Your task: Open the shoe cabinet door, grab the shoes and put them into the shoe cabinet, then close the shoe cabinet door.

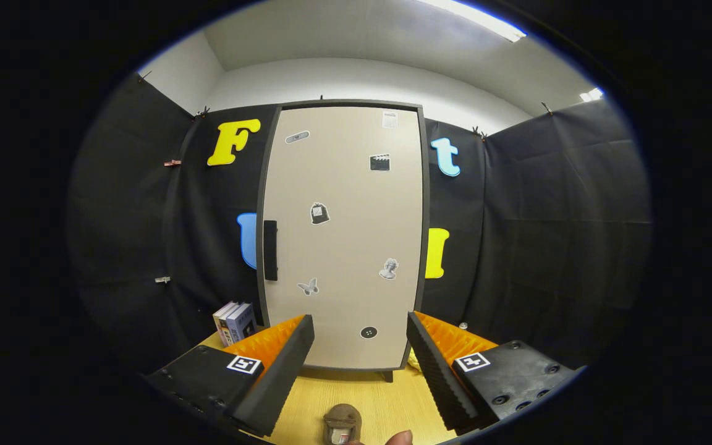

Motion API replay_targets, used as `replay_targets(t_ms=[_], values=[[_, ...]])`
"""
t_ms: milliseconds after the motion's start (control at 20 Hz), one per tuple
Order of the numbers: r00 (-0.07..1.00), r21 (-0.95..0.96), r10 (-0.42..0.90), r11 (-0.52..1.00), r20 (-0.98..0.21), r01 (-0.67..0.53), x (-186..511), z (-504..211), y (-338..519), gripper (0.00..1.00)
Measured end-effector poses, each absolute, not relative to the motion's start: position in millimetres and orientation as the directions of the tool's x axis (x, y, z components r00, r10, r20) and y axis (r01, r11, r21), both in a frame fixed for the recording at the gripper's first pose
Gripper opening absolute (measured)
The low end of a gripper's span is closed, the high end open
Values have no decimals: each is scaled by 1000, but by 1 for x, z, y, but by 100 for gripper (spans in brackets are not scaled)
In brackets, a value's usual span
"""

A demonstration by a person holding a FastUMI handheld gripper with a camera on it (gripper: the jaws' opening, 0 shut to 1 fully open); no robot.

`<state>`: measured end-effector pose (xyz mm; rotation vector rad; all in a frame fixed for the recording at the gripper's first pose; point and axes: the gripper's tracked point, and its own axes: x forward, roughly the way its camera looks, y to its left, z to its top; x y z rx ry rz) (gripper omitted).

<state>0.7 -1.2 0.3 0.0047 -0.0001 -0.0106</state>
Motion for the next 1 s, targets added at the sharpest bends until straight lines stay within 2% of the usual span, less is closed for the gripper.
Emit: replay_targets(t_ms=[500,1000], values=[[1000,11,-5,1000,-8,5,9,0,7,98],[997,64,75,995,14,-76,70,16,85,97]])
